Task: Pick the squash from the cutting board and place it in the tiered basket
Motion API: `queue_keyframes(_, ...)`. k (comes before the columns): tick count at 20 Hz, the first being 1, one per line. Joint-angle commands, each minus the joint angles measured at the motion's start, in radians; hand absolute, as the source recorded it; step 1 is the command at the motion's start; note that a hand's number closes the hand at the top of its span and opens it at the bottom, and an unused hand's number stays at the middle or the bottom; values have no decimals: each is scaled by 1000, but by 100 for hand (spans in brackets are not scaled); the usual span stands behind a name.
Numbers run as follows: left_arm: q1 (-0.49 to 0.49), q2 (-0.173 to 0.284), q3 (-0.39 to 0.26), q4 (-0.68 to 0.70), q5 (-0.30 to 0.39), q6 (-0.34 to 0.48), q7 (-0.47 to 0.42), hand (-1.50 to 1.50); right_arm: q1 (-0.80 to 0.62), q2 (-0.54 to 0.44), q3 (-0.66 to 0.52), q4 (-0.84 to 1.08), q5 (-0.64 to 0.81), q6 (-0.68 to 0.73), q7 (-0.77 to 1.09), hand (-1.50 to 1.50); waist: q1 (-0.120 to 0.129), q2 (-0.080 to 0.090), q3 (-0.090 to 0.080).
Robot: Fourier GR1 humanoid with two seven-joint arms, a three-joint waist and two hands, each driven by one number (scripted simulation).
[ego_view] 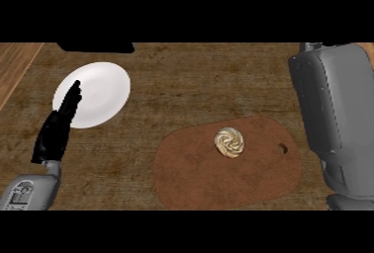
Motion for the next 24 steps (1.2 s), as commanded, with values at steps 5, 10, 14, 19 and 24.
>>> queue_keyframes(5, 71, -29, 5, -46, -9, 15, -4, 0, -141, -63, -114, 177, -58, -72, -9, 150, -17, -8, 1)
queue_keyframes(10, 76, -13, 17, -50, -7, -17, -13, 0, -169, -196, -159, 374, -73, -88, -136, 150, -12, -4, 1)
queue_keyframes(14, 44, -40, 3, -50, -39, 20, 16, 0, -133, -283, -132, 417, -27, -9, -168, 150, -20, -5, 1)
queue_keyframes(19, 4, -27, 23, -3, -16, -14, 2, 0, -127, -373, -86, 507, 63, 75, -155, 150, -22, -2, 1)
queue_keyframes(24, 26, -15, 40, -46, -22, -26, 33, 0, -42, -446, -111, 441, 16, 80, -236, 150, -31, -10, 1)
